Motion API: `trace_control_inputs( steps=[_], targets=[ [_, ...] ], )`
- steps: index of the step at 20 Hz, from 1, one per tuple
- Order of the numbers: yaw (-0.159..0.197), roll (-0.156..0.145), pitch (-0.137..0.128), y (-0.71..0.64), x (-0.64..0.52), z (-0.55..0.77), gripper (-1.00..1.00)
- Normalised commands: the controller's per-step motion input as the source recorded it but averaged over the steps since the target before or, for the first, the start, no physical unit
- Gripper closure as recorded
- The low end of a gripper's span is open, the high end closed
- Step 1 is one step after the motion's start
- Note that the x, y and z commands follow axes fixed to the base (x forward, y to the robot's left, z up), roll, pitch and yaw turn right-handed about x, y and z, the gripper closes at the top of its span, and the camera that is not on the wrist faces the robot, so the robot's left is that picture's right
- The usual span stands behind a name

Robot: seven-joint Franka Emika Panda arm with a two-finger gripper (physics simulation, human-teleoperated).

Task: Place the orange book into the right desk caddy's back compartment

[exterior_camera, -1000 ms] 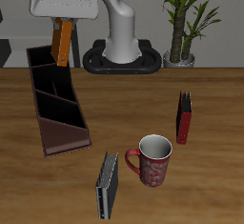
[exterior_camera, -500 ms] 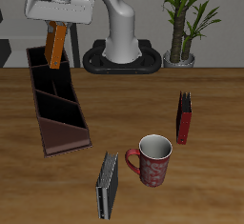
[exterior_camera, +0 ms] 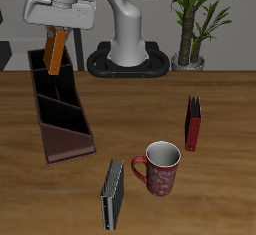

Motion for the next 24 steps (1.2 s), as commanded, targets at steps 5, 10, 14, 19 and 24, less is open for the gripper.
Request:
trace_control_inputs(
  steps=[5, 10, 14, 19, 24],
  targets=[
    [-0.005, -0.013, 0.007, -0.08, 0.05, -0.11, 1.0],
    [-0.01, -0.006, 0.002, -0.07, 0.04, -0.09, 1.0],
    [-0.017, 0.003, 0.012, -0.01, 0.04, -0.08, 1.0],
    [0.009, 0.012, 0.012, 0.07, 0.07, -0.13, 1.0],
    [-0.002, -0.009, 0.027, -0.04, 0.11, -0.21, 1.0]
  ],
)
